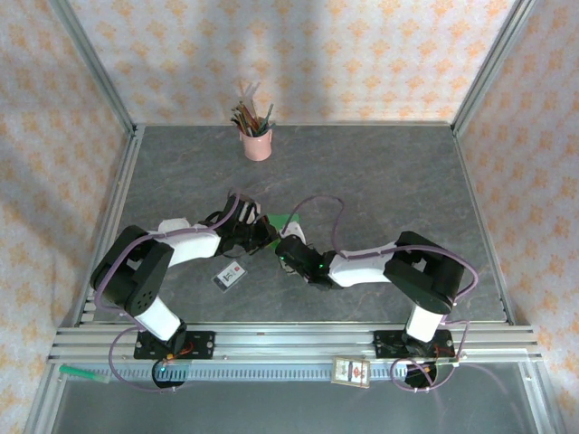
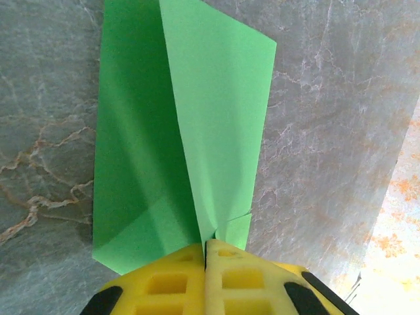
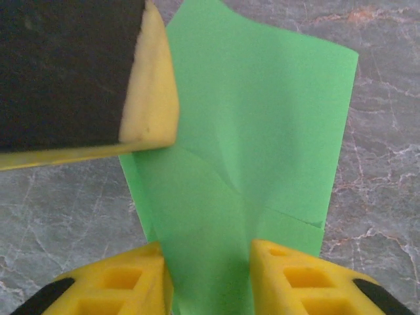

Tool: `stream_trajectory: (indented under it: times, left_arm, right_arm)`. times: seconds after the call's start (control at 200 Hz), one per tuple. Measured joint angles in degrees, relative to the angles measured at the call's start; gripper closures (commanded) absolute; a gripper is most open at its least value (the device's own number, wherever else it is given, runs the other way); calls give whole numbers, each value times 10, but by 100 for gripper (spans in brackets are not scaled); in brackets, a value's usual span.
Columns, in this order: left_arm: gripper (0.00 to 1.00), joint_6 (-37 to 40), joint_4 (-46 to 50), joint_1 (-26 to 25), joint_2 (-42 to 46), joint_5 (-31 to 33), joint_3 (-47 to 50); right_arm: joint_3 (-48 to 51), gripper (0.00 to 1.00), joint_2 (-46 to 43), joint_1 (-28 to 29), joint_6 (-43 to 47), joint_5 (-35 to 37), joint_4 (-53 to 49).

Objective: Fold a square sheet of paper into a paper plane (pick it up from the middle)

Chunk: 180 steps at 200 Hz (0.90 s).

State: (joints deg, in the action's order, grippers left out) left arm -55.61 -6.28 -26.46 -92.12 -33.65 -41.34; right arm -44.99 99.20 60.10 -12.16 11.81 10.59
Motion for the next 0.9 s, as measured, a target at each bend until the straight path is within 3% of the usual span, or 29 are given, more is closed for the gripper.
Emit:
stream_trajectory:
  times: [0.455,0.756,0.901]
  left_arm:
    - [100,11,11,0,-2,-4,-10]
    - [100,17,14,0,-2,-4,-10]
    - [81,23,26,0,-2,-4,-19]
  right_arm:
    - [0,82,1,2,3,13,0]
    - [0,95,7,2,5,18,10]
    - [0,100,7,2,9,22,13]
